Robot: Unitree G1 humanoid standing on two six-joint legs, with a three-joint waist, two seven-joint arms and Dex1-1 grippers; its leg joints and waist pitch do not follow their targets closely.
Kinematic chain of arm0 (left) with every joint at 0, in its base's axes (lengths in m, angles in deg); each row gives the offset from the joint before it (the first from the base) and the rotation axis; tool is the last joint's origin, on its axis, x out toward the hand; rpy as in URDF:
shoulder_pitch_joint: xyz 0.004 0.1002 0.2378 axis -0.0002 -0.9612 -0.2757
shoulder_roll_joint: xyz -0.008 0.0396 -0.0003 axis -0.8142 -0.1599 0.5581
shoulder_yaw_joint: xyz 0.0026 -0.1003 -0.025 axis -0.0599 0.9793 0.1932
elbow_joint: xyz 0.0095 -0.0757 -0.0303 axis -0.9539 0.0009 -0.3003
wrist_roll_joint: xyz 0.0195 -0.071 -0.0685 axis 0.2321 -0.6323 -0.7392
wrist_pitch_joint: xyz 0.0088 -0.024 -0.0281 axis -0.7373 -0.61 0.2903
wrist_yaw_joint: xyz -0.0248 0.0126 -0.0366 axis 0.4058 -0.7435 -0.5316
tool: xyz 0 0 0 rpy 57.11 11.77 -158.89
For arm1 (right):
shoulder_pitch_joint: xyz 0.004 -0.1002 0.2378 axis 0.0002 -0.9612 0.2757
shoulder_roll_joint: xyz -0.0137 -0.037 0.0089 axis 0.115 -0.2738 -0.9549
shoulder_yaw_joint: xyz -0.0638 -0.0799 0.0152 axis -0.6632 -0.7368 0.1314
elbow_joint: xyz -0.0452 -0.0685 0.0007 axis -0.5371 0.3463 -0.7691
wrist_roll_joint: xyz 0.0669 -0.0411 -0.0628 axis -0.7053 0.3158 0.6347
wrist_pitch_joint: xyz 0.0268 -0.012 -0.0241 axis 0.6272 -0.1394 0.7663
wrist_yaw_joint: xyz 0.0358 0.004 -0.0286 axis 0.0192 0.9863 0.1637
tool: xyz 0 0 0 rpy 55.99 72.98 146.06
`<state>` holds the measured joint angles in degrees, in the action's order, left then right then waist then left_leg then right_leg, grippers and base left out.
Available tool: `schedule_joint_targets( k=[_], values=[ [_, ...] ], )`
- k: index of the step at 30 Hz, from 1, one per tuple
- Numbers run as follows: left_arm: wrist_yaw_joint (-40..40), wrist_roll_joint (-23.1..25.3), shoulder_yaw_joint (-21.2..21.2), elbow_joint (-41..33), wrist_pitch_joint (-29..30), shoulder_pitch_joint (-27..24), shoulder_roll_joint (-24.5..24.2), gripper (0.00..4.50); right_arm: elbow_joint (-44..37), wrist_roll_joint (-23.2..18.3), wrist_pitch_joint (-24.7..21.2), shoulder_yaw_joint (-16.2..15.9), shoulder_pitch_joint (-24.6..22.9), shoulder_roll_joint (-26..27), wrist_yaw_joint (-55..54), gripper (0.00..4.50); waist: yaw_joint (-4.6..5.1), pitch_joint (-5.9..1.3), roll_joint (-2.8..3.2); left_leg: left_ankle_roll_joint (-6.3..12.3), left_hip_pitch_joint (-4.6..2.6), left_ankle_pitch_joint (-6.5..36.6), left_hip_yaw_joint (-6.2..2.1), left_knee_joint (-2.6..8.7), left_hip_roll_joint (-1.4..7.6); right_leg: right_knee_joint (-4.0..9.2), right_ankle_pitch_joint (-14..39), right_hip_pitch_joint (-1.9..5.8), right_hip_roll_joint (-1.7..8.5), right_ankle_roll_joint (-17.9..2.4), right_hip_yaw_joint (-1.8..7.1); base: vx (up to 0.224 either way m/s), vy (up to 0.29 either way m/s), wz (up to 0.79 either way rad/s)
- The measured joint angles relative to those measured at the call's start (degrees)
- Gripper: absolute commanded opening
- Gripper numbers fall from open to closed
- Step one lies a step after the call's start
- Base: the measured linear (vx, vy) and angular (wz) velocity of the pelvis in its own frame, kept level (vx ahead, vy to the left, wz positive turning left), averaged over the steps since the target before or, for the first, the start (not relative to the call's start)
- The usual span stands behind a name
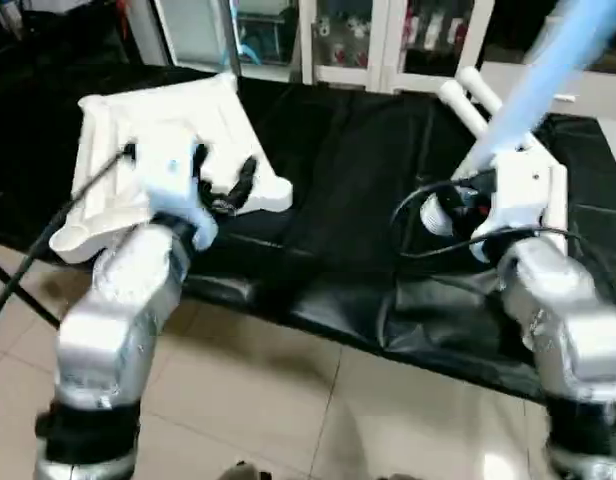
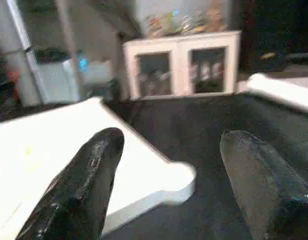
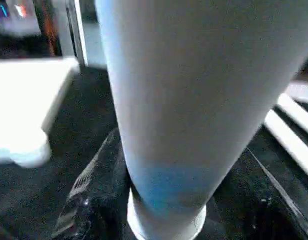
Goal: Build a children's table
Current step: Pick table leg
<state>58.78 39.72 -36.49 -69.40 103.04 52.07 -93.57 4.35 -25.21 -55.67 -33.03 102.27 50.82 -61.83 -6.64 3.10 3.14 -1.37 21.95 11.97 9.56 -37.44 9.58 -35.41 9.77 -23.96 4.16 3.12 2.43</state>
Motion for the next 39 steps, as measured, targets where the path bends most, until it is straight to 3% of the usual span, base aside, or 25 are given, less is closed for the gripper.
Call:
schedule_joint_targets(
  k=[2,3,4,5,6,7,8,9,11,12,13,14,15,16,18,20,24,27,28,31,32,33,35,36,39],
  values=[
    [-1.5,1.4,0.0,0.2,-1.7,-1.7,0.5,3.57,-0.2,0.9,1.5,-1.3,-1.5,1.6,-0.6,1.85,-0.15,-0.1,0.09,-0.7,-0.61,1.1,1.02,-0.56,-0.78,0.37,0.1,-0.07,-1.07,1.0,3.97,-0.029,0.147,-0.23],
    [-1.9,2.2,0.4,0.3,-2.3,-2.5,0.4,3.57,0.2,1.0,1.6,-2.2,-1.6,2.7,-0.8,1.85,0.27,-0.05,-0.49,0.11,-0.79,1.5,2.69,-0.51,-1.21,0.57,0.5,-0.91,-1.0,0.8,4.78,-0.088,0.198,-0.38],
    [-2.0,2.9,0.7,0.7,-2.7,-3.0,0.2,3.57,0.5,0.9,1.7,-2.9,-1.5,3.5,-0.8,1.85,0.72,-0.05,-0.69,1.09,-0.88,1.8,4.07,-0.57,-1.21,0.16,1.6,-1.46,-0.01,-0.2,4.04,-0.088,0.198,-0.38],
    [-2.1,3.7,0.8,1.0,-3.1,-3.4,0.0,3.57,0.9,1.0,1.8,-3.1,-1.3,4.1,-0.9,1.85,1.28,-0.07,-0.86,1.76,-0.99,2.1,5.47,-0.59,-1.07,-1.02,3.3,-2.22,1.29,-1.8,1.3,-0.095,0.217,-0.44],
    [-2.4,4.6,0.8,1.1,-3.6,-3.7,-0.1,3.57,1.1,1.3,2.4,-3.2,-1.4,4.0,-0.9,1.85,2.46,-0.03,-1.03,2.65,-0.98,2.2,6.38,-0.59,-1.22,-2.94,5.0,-2.07,2.37,-3.5,-3.11,-0.071,0.235,-0.39],
    [-2.4,4.9,0.7,1.1,-3.8,-3.8,0.0,3.57,1.3,1.7,2.6,-3.1,-1.4,3.9,-1.0,1.85,3.92,-0.02,-1.18,3.3,-1.0,2.1,6.44,-0.47,-1.83,-3.4,5.1,-1.26,2.7,-3.5,-5.55,-0.071,0.235,-0.39],
    [-2.5,5.2,0.5,1.1,-3.9,-3.8,0.5,3.57,1.4,1.9,2.7,-2.9,-1.4,3.5,-1.0,1.85,4.97,-0.05,-1.59,3.83,-1.0,1.9,6.76,-0.18,-2.57,-3.24,3.9,-0.8,2.83,-3.0,-5.98,-0.058,0.193,-0.01],
    [-2.7,5.3,-0.9,1.0,-4.2,-3.5,1.5,3.57,1.4,2.1,2.8,-2.2,-1.8,3.0,-1.2,1.85,4.91,-0.13,-1.91,4.5,-0.78,2.7,6.36,-0.79,-3.54,-1.35,0.7,-0.19,3.86,-0.1,-4.61,-0.023,0.232,0.05],
    [-3.1,5.8,-2.0,1.0,-5.2,-4.4,2.1,3.57,2.2,2.5,2.7,-1.4,-1.9,2.8,-1.8,1.85,4.6,-0.29,-0.84,3.95,0.95,4.3,-1.62,-7.16,-3.97,-0.54,-0.2,0.09,5.2,1.1,-4.8,-0.004,0.354,-0.24],
    [-3.4,6.3,-2.0,1.3,-5.7,-4.7,2.1,3.57,2.2,2.8,2.7,-1.5,-2.3,3.1,-2.0,1.85,5.09,-0.32,-0.78,2.29,1.1,5.3,-5.24,-8.32,-3.37,-0.45,-0.7,0.09,6.7,2.2,-4.92,-0.009,0.34,-0.36],
    [-3.6,6.8,-2.0,1.7,-6.3,-4.7,2.3,3.57,2.2,3.3,2.7,-1.4,-2.8,3.4,-2.4,1.85,5.6,-0.43,-0.35,-1.38,1.03,5.6,-6.17,-6.01,-2.42,-0.24,-0.8,0.05,7.09,2.3,-5.29,-0.016,0.171,-0.13],
    [-3.7,7.2,-2.0,2.0,-6.7,-4.7,2.4,3.57,2.4,3.8,2.7,-1.4,-3.5,3.8,-3.3,1.85,6.52,-0.37,-0.5,-1.17,1.36,5.1,-5.22,-5.84,-2.27,0.46,-0.7,0.26,7.22,2.3,-4.89,-0.045,0.294,-0.02],
    [-3.9,7.7,-1.5,2.8,-7.1,-4.9,2.3,3.57,3.3,4.9,2.7,-1.6,-3.6,4.8,-4.7,1.85,8.11,-0.33,-0.36,0.49,1.26,4.5,-4.69,-5.1,-3.14,0.22,1.8,-0.32,7.01,-1.4,-4.28,-0.031,0.294,0.18],
    [-4.5,8.2,-0.9,3.5,-7.4,-5.0,2.1,3.57,3.6,5.8,2.7,-2.7,-3.6,5.4,-5.4,1.85,8.36,-0.3,-0.34,1.43,1.18,4.0,-4.29,-4.19,-3.59,-2.53,4.0,-0.95,6.26,-3.6,-5.03,-0.031,0.294,0.18],
    [-5.2,9.0,-0.2,4.6,-7.7,-5.0,2.1,3.57,3.5,6.7,2.9,-3.5,-3.8,5.1,-6.0,1.85,8.05,-0.36,-0.26,3.34,1.04,2.7,-3.39,-2.41,-4.63,-6.77,5.6,-0.94,1.3,-4.3,-6.83,-0.045,0.257,0.0],
    [-5.4,9.3,0.0,4.8,-8.1,-5.2,2.4,3.57,3.0,7.1,3.7,-3.3,-3.7,4.3,-5.8,1.85,7.17,-0.72,-1.33,4.45,1.46,1.8,-1.87,-1.51,-6.57,-5.53,5.8,0.34,-1.79,-4.2,-6.93,-0.061,0.197,-0.06],
    [-6.1,11.0,-1.2,5.0,-8.8,-5.7,2.7,3.57,2.8,6.6,3.9,-1.7,-7.4,4.9,-4.9,1.85,5.31,-0.12,0.22,4.26,1.5,1.2,-1.35,-0.97,-5.62,-3.0,4.5,2.12,-1.73,-4.3,-6.59,-0.098,0.132,0.08],
    [-7.0,11.4,-0.6,5.0,-9.1,-5.5,3.6,3.57,1.6,6.2,3.9,-2.4,-7.5,5.7,-4.5,1.85,4.65,-0.25,1.15,2.94,2.45,0.4,-1.43,0.04,-4.13,-8.98,5.6,2.05,-1.91,-2.8,-7.08,-0.12,0.078,0.21],
    [-7.3,11.5,-0.5,5.0,-9.1,-5.5,4.0,3.57,1.1,6.1,3.9,-2.4,-7.5,5.6,-4.4,1.85,4.2,-0.46,1.26,2.26,2.87,0.0,-1.41,1.0,-3.67,-9.3,5.6,2.26,-1.91,-2.8,-7.89,0.0,0.0,0.0],
    [-7.5,12.3,-0.9,5.2,-9.0,-5.8,3.4,3.57,0.3,5.6,3.9,-2.4,-7.6,5.6,-4.1,1.85,3.29,-0.87,0.62,0.37,3.32,-1.2,-1.2,4.02,-4.35,-2.86,5.6,4.46,-1.36,-3.0,-7.64,-0.093,-0.041,0.08],
    [-7.3,12.4,-0.9,5.2,-9.2,-5.8,3.1,3.57,0.3,5.6,3.8,-2.3,-7.9,5.4,-4.0,1.85,3.24,-1.17,-0.45,-0.2,3.43,-1.5,-0.57,4.37,-5.21,-0.7,6.6,5.02,-0.21,-0.9,-6.68,-0.098,-0.082,-0.03],
    [-7.1,12.3,-0.9,5.2,-9.2,-6.1,3.4,3.57,0.3,5.3,3.4,-1.4,-8.5,5.0,-3.9,1.85,3.03,-0.96,-1.06,-0.88,3.32,-1.4,-1.26,3.19,-5.83,-1.88,6.8,4.12,0.77,-1.1,-6.61,-0.062,-0.102,-0.15],
    [-6.1,11.0,-1.2,5.0,-8.9,-7.0,4.9,3.57,0.3,4.4,2.4,0.7,-9.5,4.8,-3.5,1.85,2.56,-0.95,-0.53,-0.97,2.81,-1.3,-5.13,-0.58,-4.88,-2.87,6.6,3.96,0.92,-1.2,-7.62,-0.034,-0.09,-0.42],
    [-5.4,10.1,-1.4,5.0,-8.5,-6.7,5.3,3.57,0.3,4.0,2.1,1.8,-10.0,5.0,-3.5,1.85,3.29,-0.93,0.44,-0.31,2.22,-0.3,-4.95,-0.2,-3.6,-2.88,6.4,4.03,1.12,-1.3,-8.52,-0.035,0.003,-0.32],
    [-4.8,8.6,-0.3,5.4,-8.2,-6.2,5.7,3.57,0.3,3.2,1.9,2.4,-9.6,5.2,-3.1,1.85,6.01,-0.47,-0.1,-0.29,2.17,-0.3,-4.61,0.38,-3.13,-2.05,5.0,3.61,0.64,-1.9,-8.21,-0.07,0.019,-0.1]
  ],
)
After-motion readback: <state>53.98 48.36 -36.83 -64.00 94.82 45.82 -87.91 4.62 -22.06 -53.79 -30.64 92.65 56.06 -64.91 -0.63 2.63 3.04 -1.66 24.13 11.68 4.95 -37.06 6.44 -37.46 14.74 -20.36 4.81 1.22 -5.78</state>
